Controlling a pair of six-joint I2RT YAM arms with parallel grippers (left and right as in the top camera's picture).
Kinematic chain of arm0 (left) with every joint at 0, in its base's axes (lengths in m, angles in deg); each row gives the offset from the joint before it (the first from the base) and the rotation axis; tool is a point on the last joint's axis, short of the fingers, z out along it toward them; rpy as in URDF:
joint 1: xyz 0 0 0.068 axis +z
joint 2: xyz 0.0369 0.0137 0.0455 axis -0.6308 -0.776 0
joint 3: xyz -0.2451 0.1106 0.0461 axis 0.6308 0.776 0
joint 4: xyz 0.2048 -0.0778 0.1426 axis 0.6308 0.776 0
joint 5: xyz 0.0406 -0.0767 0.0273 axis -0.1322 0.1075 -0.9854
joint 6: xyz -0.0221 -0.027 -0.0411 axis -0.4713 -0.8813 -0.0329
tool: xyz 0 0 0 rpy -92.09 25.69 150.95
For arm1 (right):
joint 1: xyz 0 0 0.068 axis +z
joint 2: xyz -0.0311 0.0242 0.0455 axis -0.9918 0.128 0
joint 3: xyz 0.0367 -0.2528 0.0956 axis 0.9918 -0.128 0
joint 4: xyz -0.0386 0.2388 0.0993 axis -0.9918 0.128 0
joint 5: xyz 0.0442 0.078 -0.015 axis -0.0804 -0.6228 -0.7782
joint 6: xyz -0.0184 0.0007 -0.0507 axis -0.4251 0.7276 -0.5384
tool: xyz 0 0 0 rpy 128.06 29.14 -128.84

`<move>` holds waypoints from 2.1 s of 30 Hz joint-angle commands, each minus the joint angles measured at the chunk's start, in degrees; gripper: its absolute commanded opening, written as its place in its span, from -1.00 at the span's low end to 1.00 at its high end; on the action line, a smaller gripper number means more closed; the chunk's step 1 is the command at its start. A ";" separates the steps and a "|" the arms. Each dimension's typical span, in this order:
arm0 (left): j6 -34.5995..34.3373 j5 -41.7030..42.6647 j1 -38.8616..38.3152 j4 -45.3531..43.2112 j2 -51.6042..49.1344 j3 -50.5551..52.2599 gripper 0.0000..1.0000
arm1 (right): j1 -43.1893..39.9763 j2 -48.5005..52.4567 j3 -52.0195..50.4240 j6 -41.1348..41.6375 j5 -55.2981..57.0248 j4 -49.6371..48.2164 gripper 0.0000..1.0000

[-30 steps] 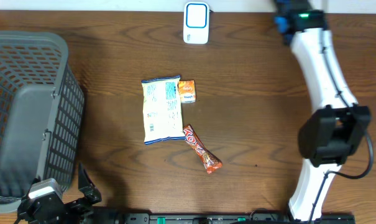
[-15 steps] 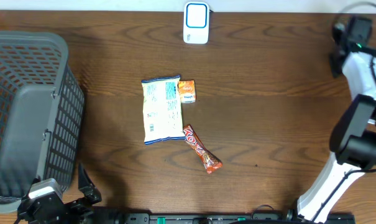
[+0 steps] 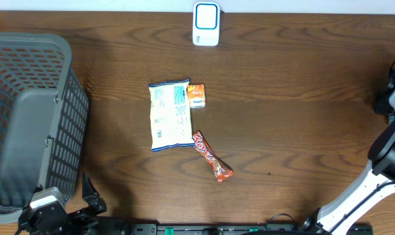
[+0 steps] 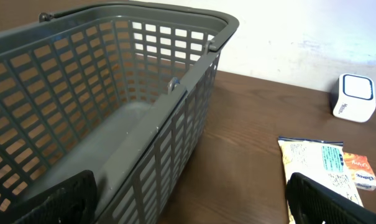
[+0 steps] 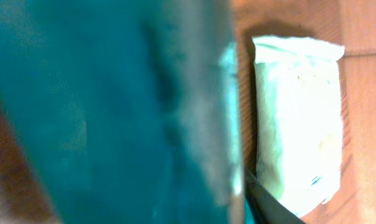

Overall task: Scan the item barcode
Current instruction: 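Carry the mouthwash bottle right and set it at the table's right edge, then move the right gripper to the white snack bag and grasp it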

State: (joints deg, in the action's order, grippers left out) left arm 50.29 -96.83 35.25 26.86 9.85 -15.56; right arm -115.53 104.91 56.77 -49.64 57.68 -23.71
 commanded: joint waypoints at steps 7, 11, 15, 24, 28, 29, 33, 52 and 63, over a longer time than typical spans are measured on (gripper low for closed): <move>-4.04 -1.57 0.20 5.62 0.02 4.17 0.96 | 2.82 -4.13 0.63 6.32 0.81 1.53 0.99; -4.02 -1.57 0.20 5.62 0.02 4.17 0.96 | 5.86 -9.09 0.63 10.95 -1.09 0.76 0.99; -4.04 -1.60 0.20 5.62 0.02 4.17 0.96 | 10.19 -16.46 0.63 16.20 -11.85 1.40 0.99; -4.02 -1.57 0.20 5.62 0.02 4.17 0.96 | 27.17 -33.70 0.63 16.92 -32.20 3.52 0.99; -4.02 -1.57 0.20 5.62 0.02 4.17 0.96 | 35.98 -35.45 0.63 22.84 -41.94 4.90 0.99; -4.02 -1.57 0.20 5.62 0.02 4.17 0.96 | 38.34 -35.15 0.61 24.44 -44.39 4.96 0.98; -4.02 -1.57 0.20 5.62 0.02 4.17 0.96 | 47.65 -32.72 0.61 26.95 -51.52 5.64 0.99; -4.02 -1.57 0.20 5.62 0.00 4.17 0.96 | 62.20 -11.45 0.61 41.24 -57.37 15.37 0.99; -4.02 -1.57 0.20 5.62 0.02 4.17 0.96 | 62.12 -4.90 0.59 44.54 -63.73 16.31 0.99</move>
State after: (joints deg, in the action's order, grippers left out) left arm 50.29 -96.83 35.25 26.86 9.85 -15.56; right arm -53.15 98.20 57.12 -7.41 -3.35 -7.47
